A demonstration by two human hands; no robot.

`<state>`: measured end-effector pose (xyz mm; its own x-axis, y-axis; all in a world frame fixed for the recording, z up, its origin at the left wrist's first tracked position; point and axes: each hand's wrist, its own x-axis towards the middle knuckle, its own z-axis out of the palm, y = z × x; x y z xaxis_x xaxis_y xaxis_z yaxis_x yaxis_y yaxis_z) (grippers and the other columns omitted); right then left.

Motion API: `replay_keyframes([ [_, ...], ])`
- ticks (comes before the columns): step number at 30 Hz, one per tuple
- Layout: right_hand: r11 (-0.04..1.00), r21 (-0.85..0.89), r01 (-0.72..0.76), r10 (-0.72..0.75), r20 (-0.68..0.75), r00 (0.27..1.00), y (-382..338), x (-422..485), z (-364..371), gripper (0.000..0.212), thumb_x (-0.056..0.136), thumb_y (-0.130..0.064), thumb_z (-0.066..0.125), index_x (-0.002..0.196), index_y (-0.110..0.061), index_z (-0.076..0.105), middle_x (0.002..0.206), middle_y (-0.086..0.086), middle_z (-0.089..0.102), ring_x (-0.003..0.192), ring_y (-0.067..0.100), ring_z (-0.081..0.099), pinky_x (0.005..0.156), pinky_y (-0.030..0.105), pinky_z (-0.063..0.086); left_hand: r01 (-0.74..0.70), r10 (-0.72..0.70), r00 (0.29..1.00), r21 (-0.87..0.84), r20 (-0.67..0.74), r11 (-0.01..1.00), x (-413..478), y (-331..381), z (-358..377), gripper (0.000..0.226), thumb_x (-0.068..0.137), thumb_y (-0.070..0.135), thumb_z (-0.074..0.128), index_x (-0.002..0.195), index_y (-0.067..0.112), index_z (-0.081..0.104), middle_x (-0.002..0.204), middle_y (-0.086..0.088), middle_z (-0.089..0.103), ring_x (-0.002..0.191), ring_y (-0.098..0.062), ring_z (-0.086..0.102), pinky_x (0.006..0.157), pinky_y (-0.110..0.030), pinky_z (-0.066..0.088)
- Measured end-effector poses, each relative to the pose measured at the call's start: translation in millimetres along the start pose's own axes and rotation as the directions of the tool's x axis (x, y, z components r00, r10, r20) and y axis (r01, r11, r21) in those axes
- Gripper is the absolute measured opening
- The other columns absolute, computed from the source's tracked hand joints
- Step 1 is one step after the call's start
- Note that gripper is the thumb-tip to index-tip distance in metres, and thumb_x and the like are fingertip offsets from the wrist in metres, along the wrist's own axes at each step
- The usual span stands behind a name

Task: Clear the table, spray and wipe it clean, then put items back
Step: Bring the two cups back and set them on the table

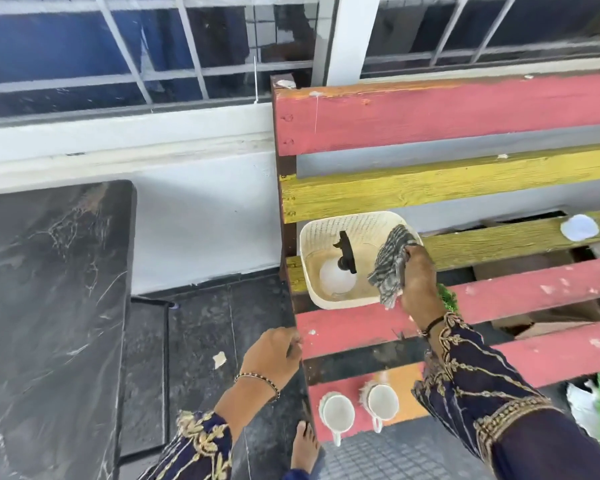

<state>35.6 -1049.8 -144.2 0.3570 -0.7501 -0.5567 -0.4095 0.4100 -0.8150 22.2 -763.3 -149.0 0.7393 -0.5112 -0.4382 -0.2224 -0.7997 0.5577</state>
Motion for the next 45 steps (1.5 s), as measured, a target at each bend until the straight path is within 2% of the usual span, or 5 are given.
replay_keyframes([
  [5, 0.951, -0.250, 0.182, -0.179, 0.035, 0.983, 6, 44, 20, 0.028, 0.100, -0.017, 0.043, 0.091, -0.006, 0.067, 0.075, 0.007, 0.062, 0.057, 0.017, 0.053, 0.047, 0.020, 0.043, 0.037, -0.038, 0.999, 0.004, 0.029, 0.999, 20, 2, 18, 0.027, 0.095, 0.022, 0.044, 0.108, 0.017, 0.067, 0.113, -0.002, 0.069, 0.105, -0.020, 0.064, 0.089, -0.035, 0.053],
  [21, 0.981, -0.144, 0.129, -0.088, 0.262, 0.961, 106, -35, -68, 0.011, 0.095, -0.007, 0.063, 0.102, -0.007, 0.072, 0.090, 0.004, 0.076, 0.079, 0.015, 0.071, 0.066, 0.018, 0.056, 0.053, -0.118, 0.934, 0.195, 0.339, 0.979, 20, 18, 87, 0.037, 0.096, 0.024, 0.043, 0.131, 0.025, 0.054, 0.128, -0.005, 0.064, 0.115, -0.025, 0.061, 0.096, -0.041, 0.052],
  [25, 0.737, -0.582, 0.344, -0.105, 0.404, 0.909, 160, -54, -96, 0.021, 0.091, -0.019, 0.072, 0.110, -0.010, 0.073, 0.114, 0.005, 0.074, 0.104, 0.015, 0.067, 0.087, 0.013, 0.045, -0.015, -0.145, 0.891, 0.348, 0.429, 0.937, 15, 12, 113, 0.052, 0.096, 0.034, 0.046, 0.145, 0.039, 0.032, 0.136, -0.007, 0.057, 0.120, -0.029, 0.058, 0.093, -0.043, 0.051],
  [30, 0.292, -0.854, 0.431, 0.050, 0.464, 0.884, 214, -61, -111, 0.077, 0.083, -0.049, 0.074, 0.146, -0.020, 0.042, 0.153, 0.000, 0.041, 0.143, 0.027, 0.031, 0.112, 0.048, 0.029, 0.002, -0.190, 0.887, 0.407, 0.421, 0.914, 14, 7, 138, 0.054, 0.094, 0.033, 0.049, 0.144, 0.039, 0.032, 0.131, -0.010, 0.058, 0.115, -0.032, 0.061, 0.090, -0.041, 0.050],
  [45, 0.384, -0.725, 0.572, -0.086, 0.588, 0.804, 177, -102, -94, 0.070, 0.083, -0.026, 0.076, 0.143, -0.014, 0.042, 0.141, 0.005, 0.048, 0.126, 0.027, 0.049, 0.100, 0.038, 0.046, 0.114, -0.173, 0.945, 0.215, 0.279, 0.970, -11, 3, 79, 0.044, 0.096, 0.015, 0.042, 0.139, 0.018, 0.047, 0.124, -0.020, 0.061, 0.110, -0.036, 0.062, 0.094, -0.044, 0.052],
])
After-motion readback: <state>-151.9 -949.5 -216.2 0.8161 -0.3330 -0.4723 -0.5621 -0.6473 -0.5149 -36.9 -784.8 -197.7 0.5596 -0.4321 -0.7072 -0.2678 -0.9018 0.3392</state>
